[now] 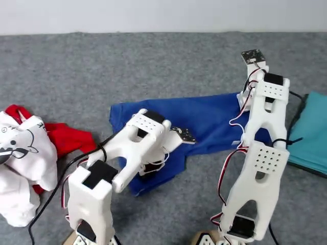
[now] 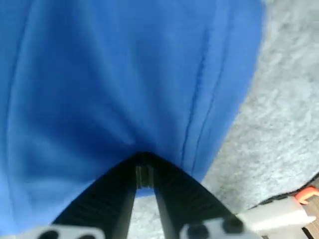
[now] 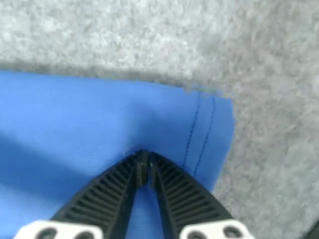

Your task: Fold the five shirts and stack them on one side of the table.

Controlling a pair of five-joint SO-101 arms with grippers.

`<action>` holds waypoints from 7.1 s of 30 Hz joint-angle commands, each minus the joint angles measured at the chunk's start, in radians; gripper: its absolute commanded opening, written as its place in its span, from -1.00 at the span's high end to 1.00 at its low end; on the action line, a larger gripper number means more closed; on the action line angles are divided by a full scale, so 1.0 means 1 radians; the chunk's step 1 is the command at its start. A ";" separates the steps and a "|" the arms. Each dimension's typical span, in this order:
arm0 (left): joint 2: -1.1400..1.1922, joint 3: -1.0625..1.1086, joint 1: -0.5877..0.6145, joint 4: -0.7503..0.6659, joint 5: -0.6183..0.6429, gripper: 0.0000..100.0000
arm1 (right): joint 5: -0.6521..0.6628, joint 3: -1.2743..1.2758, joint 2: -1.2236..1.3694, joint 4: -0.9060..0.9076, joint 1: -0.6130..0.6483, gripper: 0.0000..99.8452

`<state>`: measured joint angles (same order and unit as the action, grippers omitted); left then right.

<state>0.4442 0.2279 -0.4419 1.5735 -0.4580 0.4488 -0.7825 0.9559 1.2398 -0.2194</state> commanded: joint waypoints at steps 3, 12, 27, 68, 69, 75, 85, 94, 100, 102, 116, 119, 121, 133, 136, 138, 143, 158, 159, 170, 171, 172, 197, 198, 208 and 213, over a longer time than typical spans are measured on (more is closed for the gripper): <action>0.028 -0.005 0.075 0.058 -0.077 0.97 | 0.011 -0.132 0.005 -0.044 0.007 0.96; -0.072 -0.005 0.170 0.180 -0.158 0.97 | 0.008 -0.212 0.007 -0.045 0.008 0.96; -0.529 -0.007 0.157 0.180 -0.103 0.97 | 0.005 -0.411 -0.039 0.378 0.088 0.96; -0.738 0.208 1.255 -0.146 -0.008 0.97 | 0.224 1.260 -1.124 0.191 1.053 0.49; -0.738 0.216 1.255 -0.153 -0.008 0.97 | 0.222 1.258 -1.107 0.174 1.081 0.49; -0.738 0.222 1.255 -0.163 -0.008 0.97 | 0.218 1.255 -0.972 0.068 1.182 0.51; -0.738 0.222 1.257 -0.161 -0.008 0.97 | 0.224 1.053 -0.684 0.058 1.182 0.75; -0.738 0.222 1.257 -0.161 -0.008 0.97 | 0.219 0.807 -0.579 0.166 1.132 0.98; -0.738 0.223 1.254 -0.161 -0.008 0.97 | 0.219 0.614 -0.579 0.303 1.041 0.98; -0.738 0.223 1.252 -0.161 -0.008 0.97 | 0.222 0.554 -0.576 0.329 1.020 0.98; -0.738 0.223 1.252 -0.161 -0.008 0.97 | 0.216 0.391 -0.435 0.234 0.929 0.97; -0.738 0.225 1.252 -0.160 -0.008 0.97 | 0.181 0.302 -0.375 0.243 0.895 0.93; -0.738 0.225 1.252 -0.160 -0.008 0.97 | 0.137 0.247 -0.341 0.245 0.869 0.81; -0.738 0.255 1.250 -0.163 -0.008 0.97 | 0.021 0.018 -0.254 0.344 0.791 0.57; -0.738 0.266 1.250 -0.163 -0.008 0.97 | 0.025 -0.091 -0.266 0.472 0.828 0.76; -0.738 0.266 1.250 -0.163 -0.008 0.97 | 0.025 -0.152 -0.265 0.550 0.862 0.94; -0.738 0.262 1.237 -0.163 -0.008 0.97 | 0.021 -0.106 -0.275 0.556 0.898 0.99; -0.740 0.265 1.204 -0.161 -0.008 0.97 | 0.028 0.054 -0.076 0.466 0.677 0.98; -0.740 0.265 1.197 -0.160 -0.008 0.97 | 0.028 0.052 -0.074 0.453 0.685 0.98; -0.740 0.262 1.181 -0.157 -0.008 0.97 | 0.026 -0.244 -0.180 0.553 0.840 0.98; -0.740 0.262 1.181 -0.158 -0.008 0.97 | 0.026 -0.261 -0.180 0.549 0.852 0.98; -0.740 0.262 1.181 -0.158 -0.008 0.97 | 0.028 -0.265 -0.173 0.538 0.860 0.98; -0.944 0.255 1.185 -0.037 0.000 0.97 | -0.101 -0.160 -0.234 0.559 0.633 0.98; -0.954 0.255 1.185 -0.025 0.000 0.97 | -0.109 -0.101 -0.278 0.559 0.596 0.98; -0.973 0.255 1.181 -0.005 -0.002 0.97 | -0.152 0.209 -0.481 0.526 0.163 0.98; -0.971 0.255 1.181 0.002 -0.009 0.97 | -0.206 0.207 -0.400 0.463 0.081 0.75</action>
<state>-0.4948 0.4994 0.7457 1.5627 -0.4641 0.2816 -0.5692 0.5478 1.7200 -0.1181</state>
